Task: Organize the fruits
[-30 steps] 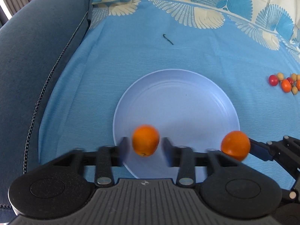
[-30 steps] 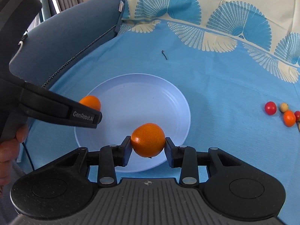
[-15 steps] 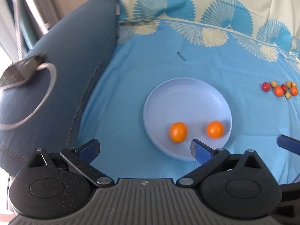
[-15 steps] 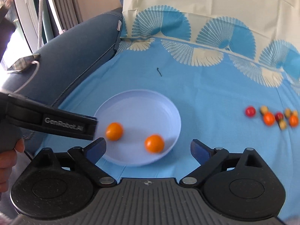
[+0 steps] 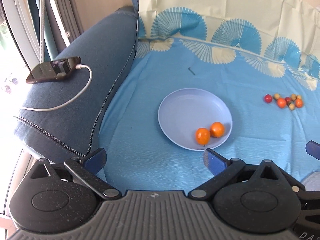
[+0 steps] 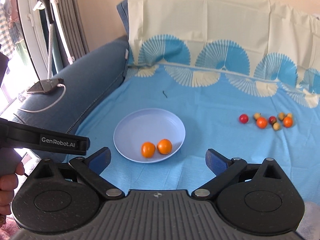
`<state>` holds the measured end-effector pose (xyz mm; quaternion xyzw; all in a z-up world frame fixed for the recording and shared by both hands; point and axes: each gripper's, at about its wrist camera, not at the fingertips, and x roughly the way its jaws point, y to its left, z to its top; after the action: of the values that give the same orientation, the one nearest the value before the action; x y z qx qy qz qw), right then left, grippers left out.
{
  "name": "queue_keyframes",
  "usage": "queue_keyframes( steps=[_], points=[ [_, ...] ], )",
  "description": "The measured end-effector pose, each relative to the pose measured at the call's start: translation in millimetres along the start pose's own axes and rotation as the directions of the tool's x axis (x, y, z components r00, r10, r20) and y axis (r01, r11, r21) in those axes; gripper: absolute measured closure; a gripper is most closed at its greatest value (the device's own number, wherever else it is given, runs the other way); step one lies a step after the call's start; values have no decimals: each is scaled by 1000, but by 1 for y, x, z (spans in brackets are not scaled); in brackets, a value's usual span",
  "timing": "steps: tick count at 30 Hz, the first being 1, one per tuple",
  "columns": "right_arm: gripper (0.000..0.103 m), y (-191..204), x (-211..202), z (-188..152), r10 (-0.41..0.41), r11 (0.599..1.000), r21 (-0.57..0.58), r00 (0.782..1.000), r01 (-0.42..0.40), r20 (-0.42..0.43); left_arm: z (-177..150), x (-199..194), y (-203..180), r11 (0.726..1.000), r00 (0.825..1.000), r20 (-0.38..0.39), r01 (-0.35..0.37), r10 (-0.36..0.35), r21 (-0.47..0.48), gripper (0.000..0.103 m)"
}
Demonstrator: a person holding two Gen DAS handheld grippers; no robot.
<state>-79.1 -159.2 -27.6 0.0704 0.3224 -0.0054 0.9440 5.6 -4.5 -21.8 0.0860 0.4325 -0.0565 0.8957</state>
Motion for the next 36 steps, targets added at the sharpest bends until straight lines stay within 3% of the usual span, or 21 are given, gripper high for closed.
queue_keyframes(
  steps=[16,36],
  points=[
    [1,3,-41,-9,-9,1000,-1,997,9,81,-13,-33,-3,1000,997,72,-1,-1,25,0],
    [1,1,-39,-10,-8,1000,6,997,8,73,-12,-29,-6,1000,998,61,-2,0,30,0]
  ],
)
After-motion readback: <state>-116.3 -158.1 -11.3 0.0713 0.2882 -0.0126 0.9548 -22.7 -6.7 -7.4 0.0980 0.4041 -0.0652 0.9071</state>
